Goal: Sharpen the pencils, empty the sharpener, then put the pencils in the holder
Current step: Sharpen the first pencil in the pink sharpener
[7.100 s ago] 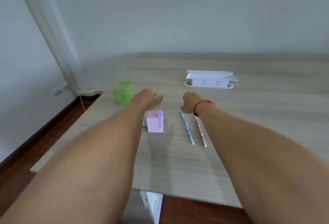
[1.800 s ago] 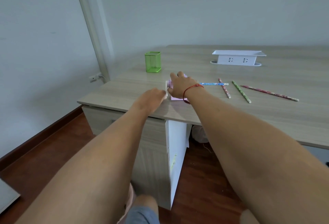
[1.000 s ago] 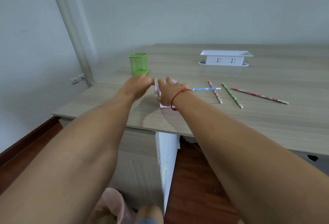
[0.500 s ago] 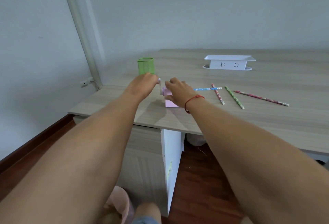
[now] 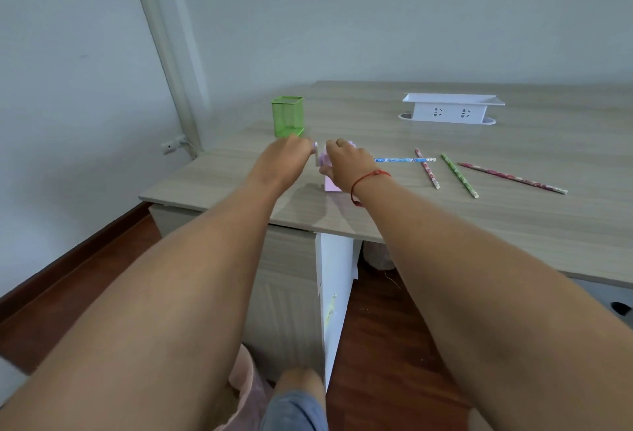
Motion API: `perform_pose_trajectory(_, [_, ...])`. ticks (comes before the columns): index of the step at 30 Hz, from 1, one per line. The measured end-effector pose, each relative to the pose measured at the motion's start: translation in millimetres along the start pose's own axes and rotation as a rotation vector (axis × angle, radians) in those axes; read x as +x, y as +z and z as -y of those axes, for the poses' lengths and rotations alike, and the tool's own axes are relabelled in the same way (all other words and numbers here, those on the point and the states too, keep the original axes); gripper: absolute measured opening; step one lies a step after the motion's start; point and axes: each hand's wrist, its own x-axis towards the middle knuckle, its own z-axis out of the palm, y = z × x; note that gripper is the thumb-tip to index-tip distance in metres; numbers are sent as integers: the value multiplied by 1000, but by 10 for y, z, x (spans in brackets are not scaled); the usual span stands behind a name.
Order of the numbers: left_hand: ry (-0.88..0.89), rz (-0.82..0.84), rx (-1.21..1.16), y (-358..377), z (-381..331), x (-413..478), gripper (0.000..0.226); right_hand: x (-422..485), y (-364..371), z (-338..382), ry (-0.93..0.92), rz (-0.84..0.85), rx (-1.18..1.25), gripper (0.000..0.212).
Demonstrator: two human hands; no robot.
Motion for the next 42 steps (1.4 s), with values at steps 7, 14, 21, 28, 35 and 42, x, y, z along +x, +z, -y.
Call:
perform_pose_trajectory(7, [5, 120, -21, 177, -49, -271, 21, 9, -29, 9, -18, 60, -14, 44])
perform_pose_trajectory(14, [-36, 296, -49, 206, -7, -176, 24, 27, -79, -5, -36, 108, -23, 42])
perform_pose_trajectory(21, [-8, 329, 41, 351, 7, -121, 28, -19, -62, 6, -25, 58, -33, 38])
perform_pose_trajectory(28, [72, 311, 248, 486, 66, 73, 30, -33, -32, -17, -35, 13, -37, 40])
perform_pose_trajectory(35, [157, 187, 355, 418, 230, 386, 22, -43, -70, 3, -4, 29, -64, 39])
perform_pose_trajectory(42, [209, 21, 302, 202, 282, 566, 25, 50, -91, 19, 12, 73, -102, 37])
